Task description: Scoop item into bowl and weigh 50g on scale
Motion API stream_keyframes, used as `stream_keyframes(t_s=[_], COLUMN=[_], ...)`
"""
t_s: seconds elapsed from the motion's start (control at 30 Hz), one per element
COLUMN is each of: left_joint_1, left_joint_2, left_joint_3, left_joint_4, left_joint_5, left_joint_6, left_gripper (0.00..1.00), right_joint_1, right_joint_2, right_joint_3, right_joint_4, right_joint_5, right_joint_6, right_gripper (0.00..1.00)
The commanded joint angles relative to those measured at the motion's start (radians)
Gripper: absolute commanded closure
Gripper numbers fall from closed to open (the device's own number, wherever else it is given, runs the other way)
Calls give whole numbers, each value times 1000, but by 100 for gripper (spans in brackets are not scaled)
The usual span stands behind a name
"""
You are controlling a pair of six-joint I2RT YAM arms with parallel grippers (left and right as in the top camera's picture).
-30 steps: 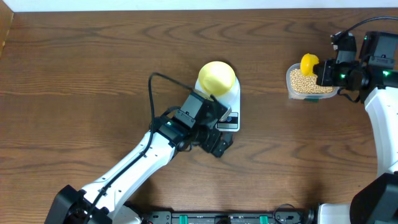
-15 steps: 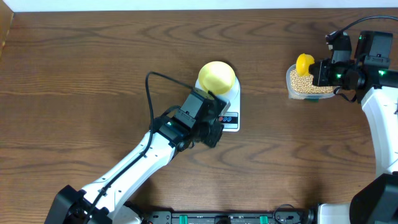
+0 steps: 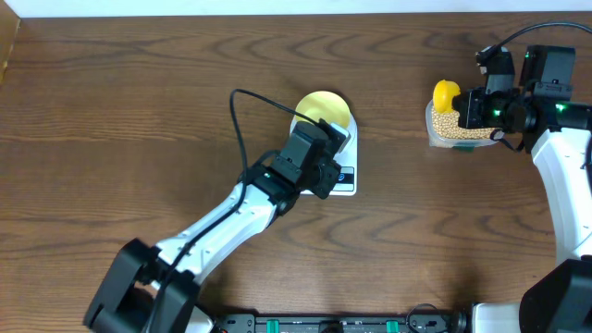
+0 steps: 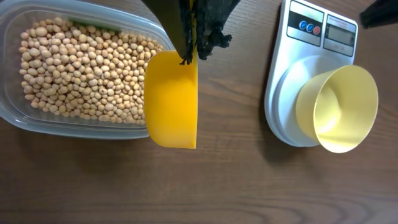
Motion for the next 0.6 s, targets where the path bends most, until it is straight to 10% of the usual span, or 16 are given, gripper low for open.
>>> stream_keyframes(t_s=[0.0, 0.57], left_joint_1=[-1, -42], left_joint_2=[43, 135], left_joint_3=[6, 6], left_joint_4=[5, 1], left_joint_5=[-52, -53], left_joint_6=[27, 108], left_gripper=[92, 92], right_joint_1=[2, 2], right_joint_2=[-10, -10], right_joint_3=[17, 17], right_joint_4=[0, -1], right_joint_5=[-9, -2], right_joint_6=[-14, -14], right_gripper=[99, 99])
